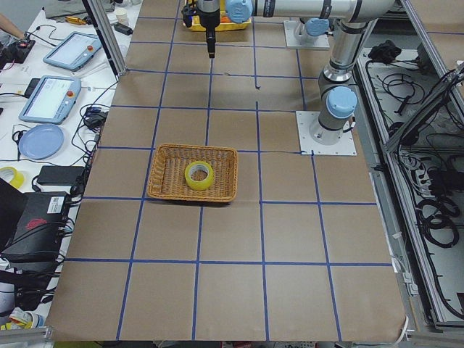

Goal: Transfer tape with both arms

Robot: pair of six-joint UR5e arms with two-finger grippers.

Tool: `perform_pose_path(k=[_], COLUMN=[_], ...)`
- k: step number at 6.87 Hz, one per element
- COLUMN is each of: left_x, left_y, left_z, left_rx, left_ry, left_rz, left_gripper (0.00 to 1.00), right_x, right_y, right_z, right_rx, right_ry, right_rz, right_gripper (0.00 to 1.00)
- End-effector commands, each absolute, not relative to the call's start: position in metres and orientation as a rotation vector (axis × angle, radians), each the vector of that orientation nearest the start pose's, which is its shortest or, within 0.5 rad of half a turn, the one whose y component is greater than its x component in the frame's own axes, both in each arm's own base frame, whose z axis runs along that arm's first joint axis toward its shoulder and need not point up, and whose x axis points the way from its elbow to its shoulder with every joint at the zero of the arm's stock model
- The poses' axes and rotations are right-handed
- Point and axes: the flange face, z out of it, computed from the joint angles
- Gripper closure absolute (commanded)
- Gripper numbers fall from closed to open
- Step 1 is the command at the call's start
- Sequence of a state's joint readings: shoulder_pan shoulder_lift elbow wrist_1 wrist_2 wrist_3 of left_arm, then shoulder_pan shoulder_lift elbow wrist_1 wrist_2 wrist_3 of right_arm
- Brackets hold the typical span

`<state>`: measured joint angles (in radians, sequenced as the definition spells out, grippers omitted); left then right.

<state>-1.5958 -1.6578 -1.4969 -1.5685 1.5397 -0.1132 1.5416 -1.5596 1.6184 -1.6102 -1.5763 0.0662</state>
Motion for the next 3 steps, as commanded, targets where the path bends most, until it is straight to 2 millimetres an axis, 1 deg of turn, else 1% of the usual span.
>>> perform_pose_path(k=[1, 3], left_x=[-0.1408, -0.1405], left_y=[-0.5178, -0.5181], left_z=[0.4879, 0.4864], left_rx=[-0.139, -0.137], left_ry=[3.133, 3.129], left_rz=[0.031, 0.035], left_gripper=[0.00, 0.00], right_x=[0.1182, 0.1182], right_y=[-0.4977, -0.4977], right_z=[0.4616, 0.4616], right_rx=[0.150, 0.150], right_ry=[3.144, 3.144], right_rz=[0.036, 0.036], right_gripper=[0.00, 0.00])
